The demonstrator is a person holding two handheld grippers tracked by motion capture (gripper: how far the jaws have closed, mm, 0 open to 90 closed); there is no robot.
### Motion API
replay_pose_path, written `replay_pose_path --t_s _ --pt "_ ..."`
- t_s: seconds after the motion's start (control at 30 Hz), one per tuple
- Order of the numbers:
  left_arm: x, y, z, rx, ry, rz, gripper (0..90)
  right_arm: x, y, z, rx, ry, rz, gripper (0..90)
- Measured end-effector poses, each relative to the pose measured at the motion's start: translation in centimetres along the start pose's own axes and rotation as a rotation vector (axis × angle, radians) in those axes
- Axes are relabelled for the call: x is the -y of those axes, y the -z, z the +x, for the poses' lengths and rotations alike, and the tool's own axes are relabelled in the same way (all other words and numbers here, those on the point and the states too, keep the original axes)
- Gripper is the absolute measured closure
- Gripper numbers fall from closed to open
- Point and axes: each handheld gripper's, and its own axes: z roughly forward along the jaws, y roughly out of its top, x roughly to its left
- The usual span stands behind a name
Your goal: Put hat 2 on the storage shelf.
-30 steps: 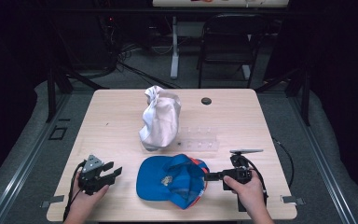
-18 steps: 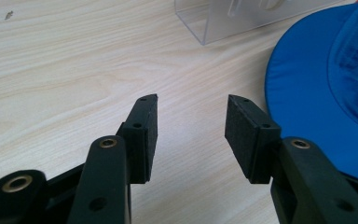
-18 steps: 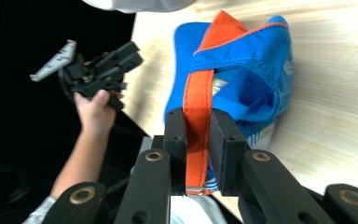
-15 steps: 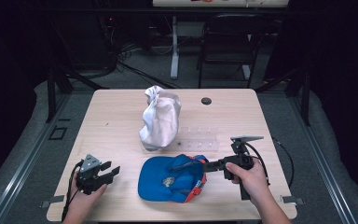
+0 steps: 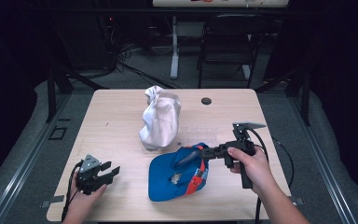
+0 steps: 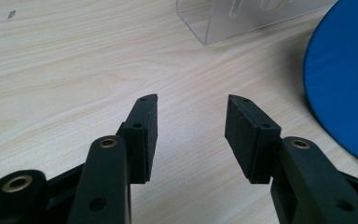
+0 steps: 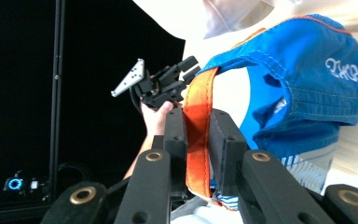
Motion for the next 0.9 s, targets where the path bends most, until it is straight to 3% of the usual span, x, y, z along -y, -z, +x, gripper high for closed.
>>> replay_pose_path --t_s 0.27,0.43,0.73,0.9 --pt "0.0 0.0 0.0 -0.004 -0.006 0.001 54.4 -1.1 0.3 2.9 -0.007 0.002 -0.001 78.2" --pt "0.1 0.2 0.1 -0.005 0.003 -0.006 54.4 -1.4 1.1 4.5 0.026 0.024 -0.015 78.2" --pt "0.0 0.2 0.0 -0.005 -0.006 0.005 54.4 -1.9 3.5 5.5 0.062 0.022 -0.063 78.2" --pt "0.0 0.1 0.0 -0.005 -0.006 0.007 54.4 -2.0 5.4 5.9 0.064 0.015 -0.121 78.2"
